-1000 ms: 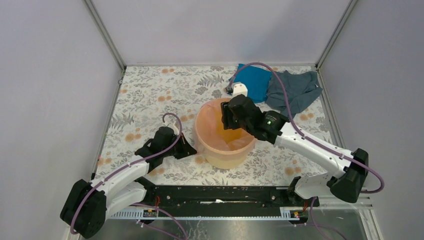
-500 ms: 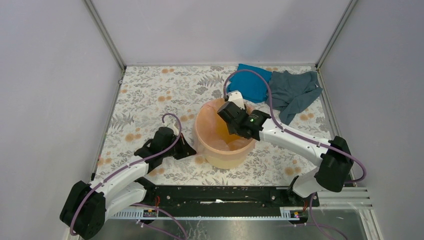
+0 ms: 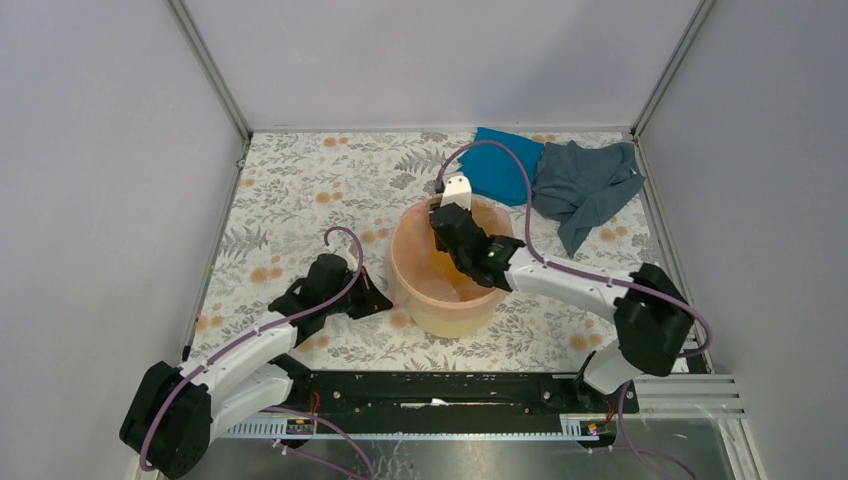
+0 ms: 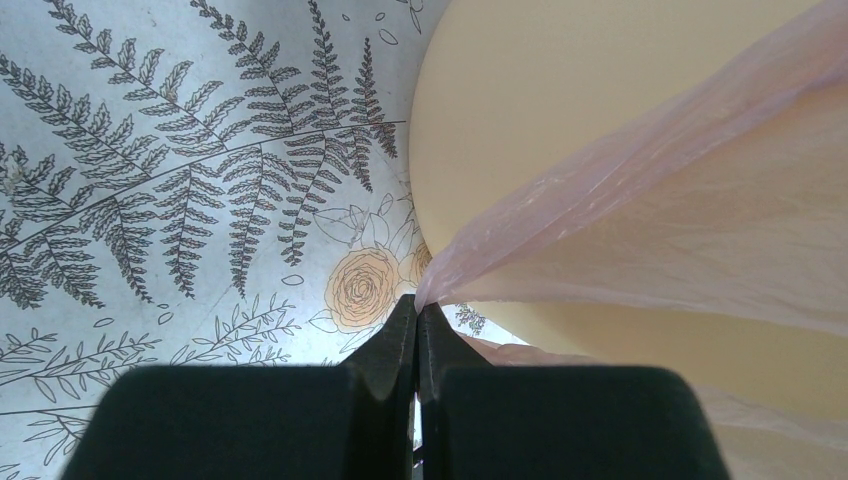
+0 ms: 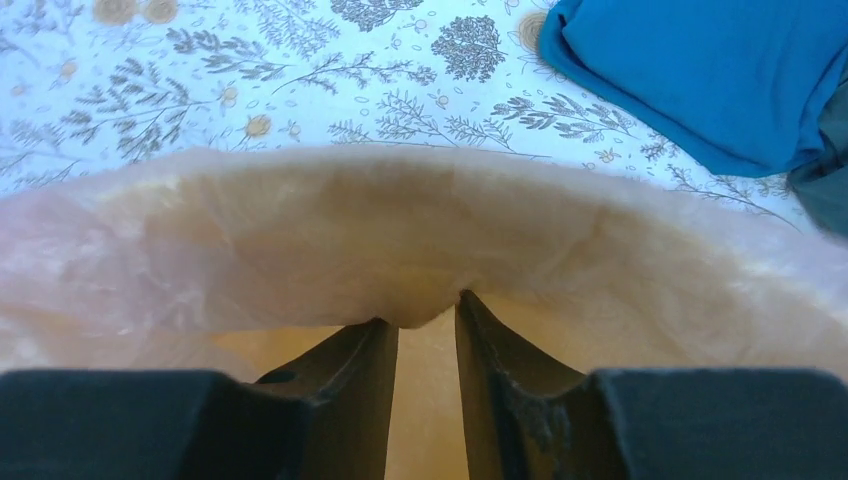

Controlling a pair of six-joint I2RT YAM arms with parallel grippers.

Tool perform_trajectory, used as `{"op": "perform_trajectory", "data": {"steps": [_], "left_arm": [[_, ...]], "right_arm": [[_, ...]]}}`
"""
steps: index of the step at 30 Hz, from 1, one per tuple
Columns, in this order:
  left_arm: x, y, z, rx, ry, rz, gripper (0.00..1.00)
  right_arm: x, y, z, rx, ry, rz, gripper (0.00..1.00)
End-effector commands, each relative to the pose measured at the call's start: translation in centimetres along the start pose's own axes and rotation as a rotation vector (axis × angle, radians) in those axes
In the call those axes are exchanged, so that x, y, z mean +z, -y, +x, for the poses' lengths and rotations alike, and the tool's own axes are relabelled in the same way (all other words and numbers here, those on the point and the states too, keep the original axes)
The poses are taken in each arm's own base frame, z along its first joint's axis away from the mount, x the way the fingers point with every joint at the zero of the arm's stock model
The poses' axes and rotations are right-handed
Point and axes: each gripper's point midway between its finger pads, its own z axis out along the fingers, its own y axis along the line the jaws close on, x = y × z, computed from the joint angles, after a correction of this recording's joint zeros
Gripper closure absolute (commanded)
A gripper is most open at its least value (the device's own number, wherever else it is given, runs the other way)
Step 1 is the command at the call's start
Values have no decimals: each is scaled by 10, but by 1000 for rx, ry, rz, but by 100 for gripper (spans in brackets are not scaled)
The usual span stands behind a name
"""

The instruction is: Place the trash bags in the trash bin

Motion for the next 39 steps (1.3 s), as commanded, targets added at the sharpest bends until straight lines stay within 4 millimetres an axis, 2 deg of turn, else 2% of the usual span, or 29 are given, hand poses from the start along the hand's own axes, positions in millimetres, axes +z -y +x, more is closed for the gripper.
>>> {"op": "perform_trajectory", "data": {"steps": [1, 4, 6, 9, 12, 14, 16, 20, 22, 25, 28, 31, 33, 35, 39], "left_arm": [[-2, 9, -8, 22, 31, 29, 100], [-3, 10, -8, 21, 32, 32, 100], [-4, 9, -8, 22, 38, 29, 100], [-3, 9, -9, 25, 38, 27, 100], [-1, 9, -9, 31, 30, 22, 100], [-1, 8, -8, 34, 24, 19, 100], [0, 7, -8, 35, 22, 18, 100], [-1, 7, -7, 31, 23, 19, 100], [-2, 7, -6, 27, 25, 24, 100], [-3, 7, -6, 20, 32, 29, 100], [-4, 9, -6, 20, 34, 35, 100], [-4, 10, -7, 19, 36, 37, 100], [-4, 9, -7, 19, 36, 35, 100], [-3, 9, -7, 20, 35, 32, 100], [-2, 8, -7, 27, 30, 29, 100]], "right_arm": [[27, -2, -18, 67, 196, 60, 67], [28, -7, -10, 45, 148, 33, 68], [20, -11, -3, 44, 95, -6, 63], [-2, -5, -1, 56, 43, -34, 53], [-28, 3, -4, 41, -5, -57, 37], [-39, 5, -4, 14, -53, -70, 34], [-44, 5, -2, 5, -90, -76, 36], [-39, -8, -12, 23, -43, -120, 45], [-31, -24, -25, 45, -7, -167, 51], [-16, -49, -34, 80, 27, -235, 53], [0, -67, -30, 110, 26, -274, 54], [6, -76, -14, 127, -12, -308, 54], [6, -70, 0, 123, -42, -290, 53], [1, -52, 9, 103, -73, -220, 51], [-21, -16, 10, 13, -123, -105, 42]]}}
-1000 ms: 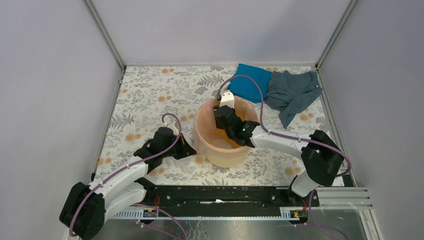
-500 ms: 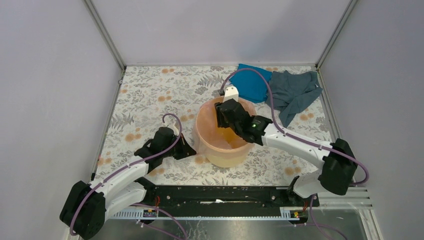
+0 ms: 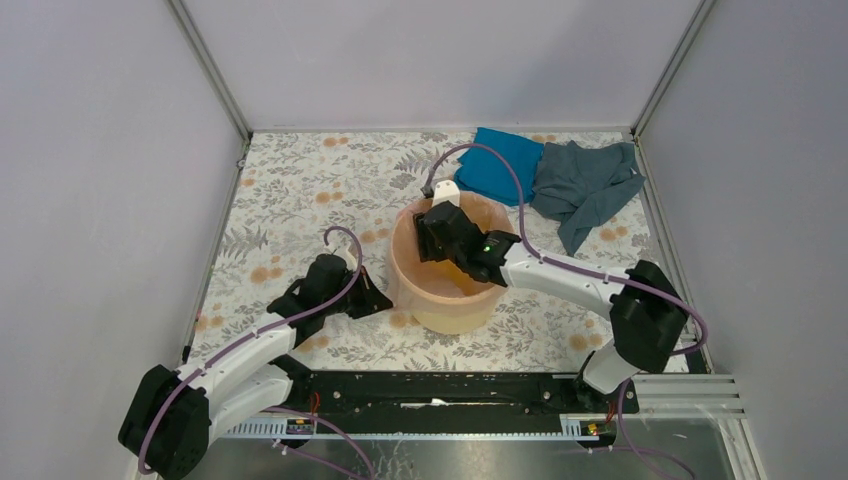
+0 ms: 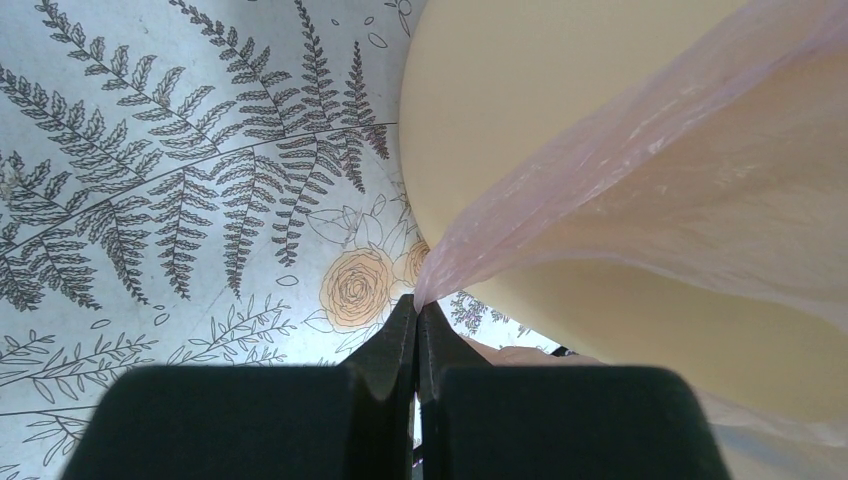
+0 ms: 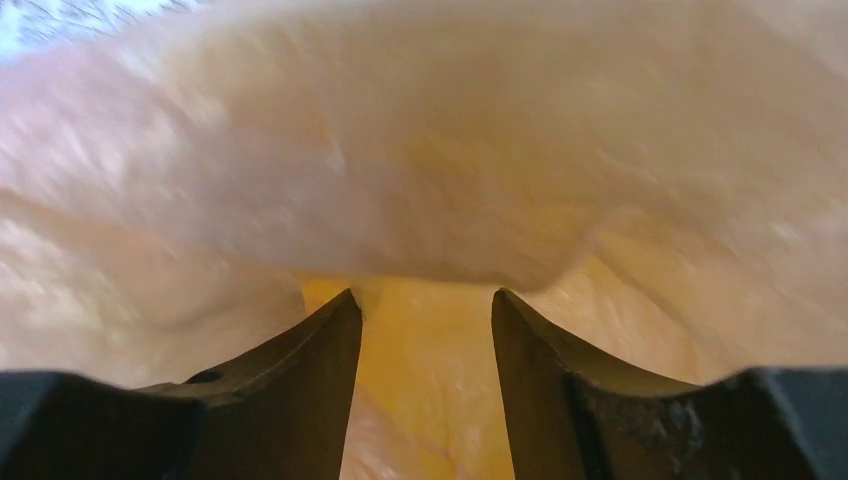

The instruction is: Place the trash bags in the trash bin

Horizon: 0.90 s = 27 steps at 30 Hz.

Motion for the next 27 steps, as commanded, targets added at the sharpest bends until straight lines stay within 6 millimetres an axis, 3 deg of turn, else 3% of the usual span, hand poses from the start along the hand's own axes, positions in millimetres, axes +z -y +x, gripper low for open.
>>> {"op": "perform_trajectory", "data": {"steps": [1, 4, 7, 16, 27], "left_arm": [[1, 5, -5, 16, 19, 15, 100], [1, 6, -6, 21, 18, 16, 100], [2, 6, -6, 20, 16, 15, 100], [1, 9, -7, 16, 17, 27, 100], [0, 10, -9, 18, 23, 27, 100]], "right_arm": [[-45, 33, -10, -58, -26, 124, 39], [-66, 44, -6, -111, -72, 140, 29], [-72, 40, 9, -127, -139, 96, 22], [-24, 23, 73, -114, -322, 39, 11], [11, 33, 136, -74, -408, 77, 0]]}}
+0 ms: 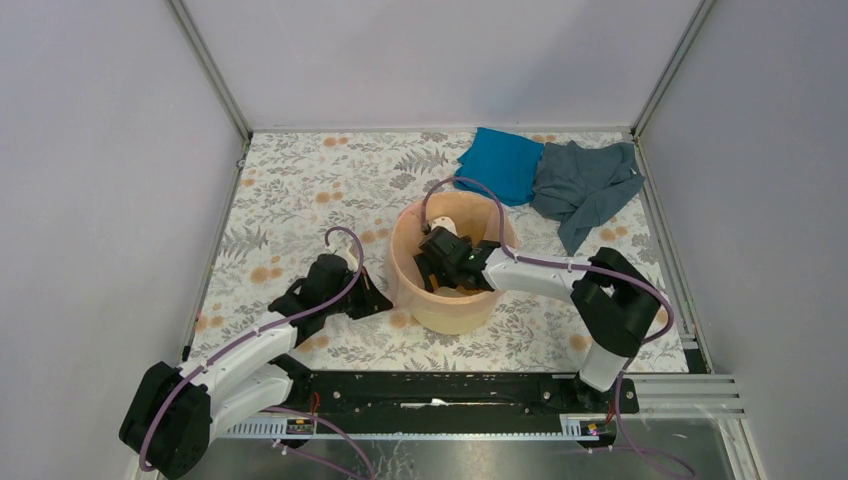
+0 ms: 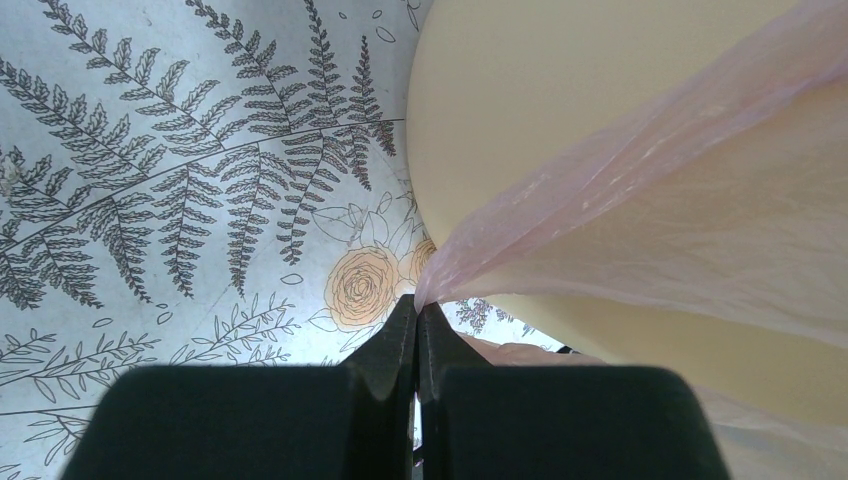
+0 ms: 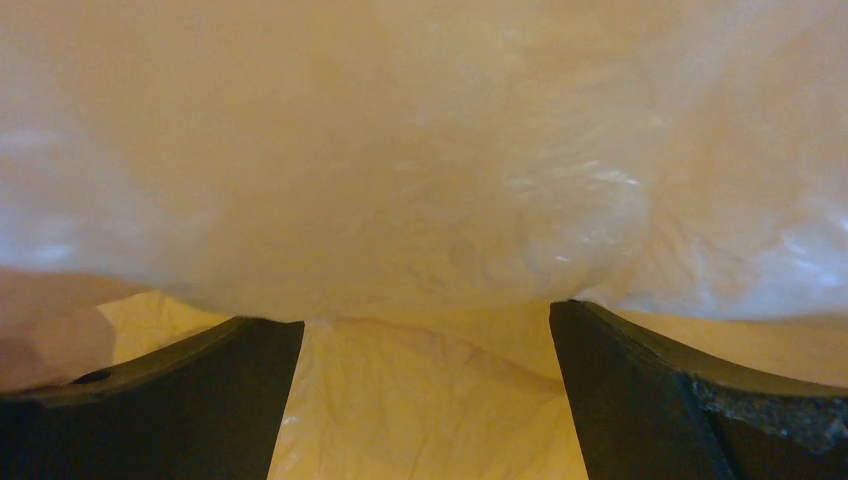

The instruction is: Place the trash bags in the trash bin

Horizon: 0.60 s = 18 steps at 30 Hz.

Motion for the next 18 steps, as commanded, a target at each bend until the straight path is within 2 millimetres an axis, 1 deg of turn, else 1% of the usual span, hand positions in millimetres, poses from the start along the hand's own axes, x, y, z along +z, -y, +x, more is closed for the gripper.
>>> {"op": "perform_trajectory", "data": {"steps": [1, 7, 9, 10, 11, 13, 16, 17, 18], "left_arm": [[-2, 13, -11, 21, 33, 37, 100], [-2, 14, -11, 25, 29, 40, 100], [-2, 14, -11, 26, 30, 37, 100], [-2, 13, -10, 26, 29, 36, 100], [-2, 13, -10, 26, 28, 34, 100], [-2, 12, -10, 26, 27, 31, 100], [-2, 11, -10, 24, 29, 26, 100], [-2, 10, -10, 24, 29, 25, 100], [-2, 10, -10, 24, 29, 24, 100]], "right_arm": [[22, -5, 16, 45, -13, -13, 0], [44, -9, 32, 68, -47, -18, 0], [46, -11, 31, 73, -52, -18, 0], [43, -12, 27, 76, -43, -22, 0], [39, -12, 23, 78, -33, -23, 0], [24, -11, 11, 79, -15, -20, 0], [-6, -9, -12, 81, 29, -15, 0], [-13, -8, -16, 81, 33, -11, 0], [-24, -7, -23, 88, 52, -19, 0]]}}
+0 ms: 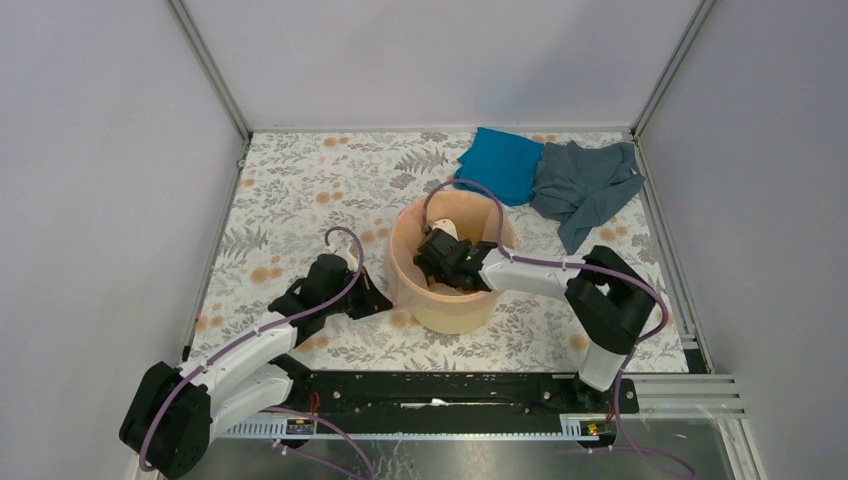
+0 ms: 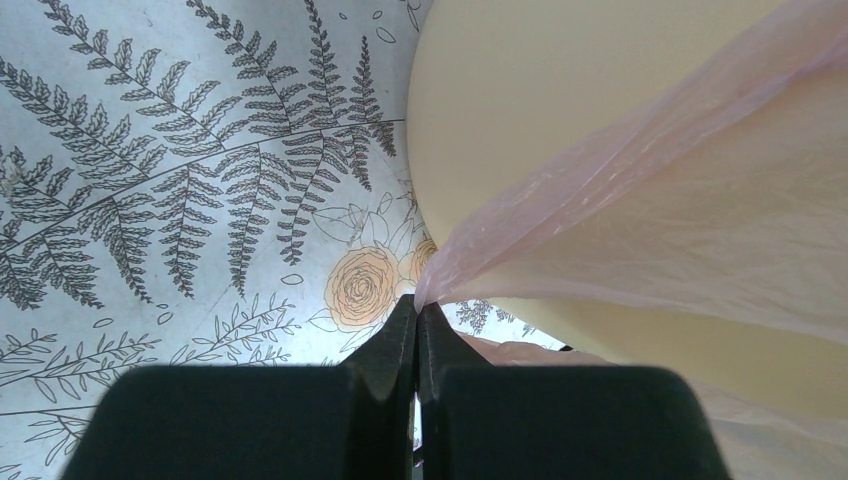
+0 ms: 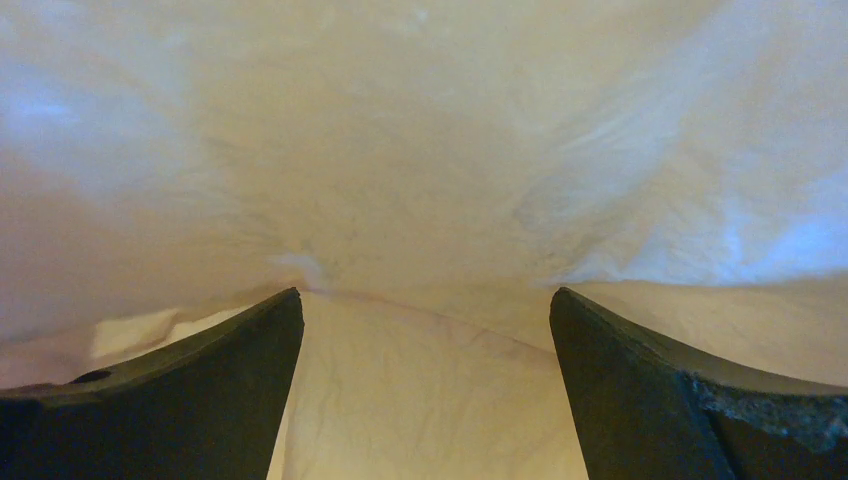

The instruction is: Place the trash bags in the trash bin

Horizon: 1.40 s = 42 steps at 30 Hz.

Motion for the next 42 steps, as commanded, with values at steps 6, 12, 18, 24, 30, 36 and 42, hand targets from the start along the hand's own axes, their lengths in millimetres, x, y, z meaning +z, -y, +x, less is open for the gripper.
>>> {"op": "perform_trajectory", "data": {"steps": [6, 12, 18, 24, 30, 36, 42], "left_arm": [[-1, 9, -9, 23, 29, 20, 100], [-2, 10, -8, 23, 25, 24, 96], [-4, 11, -9, 18, 27, 29, 91], [-5, 11, -10, 25, 34, 22, 84], [-6, 11, -12, 27, 40, 16, 78], [-9, 8, -15, 23, 50, -18, 59], [-27, 14, -30, 8, 130, -38, 41]], "right_arm": [[-72, -1, -50, 70, 136, -30, 0], [-97, -4, -79, 74, 187, -29, 0], [-139, -4, -115, 70, 301, -54, 0], [-205, 7, -141, 55, 419, -83, 0], [-273, 49, -137, 63, 544, -26, 0], [-305, 96, -106, 105, 574, 82, 0], [-312, 128, -76, 141, 615, 142, 0]]}}
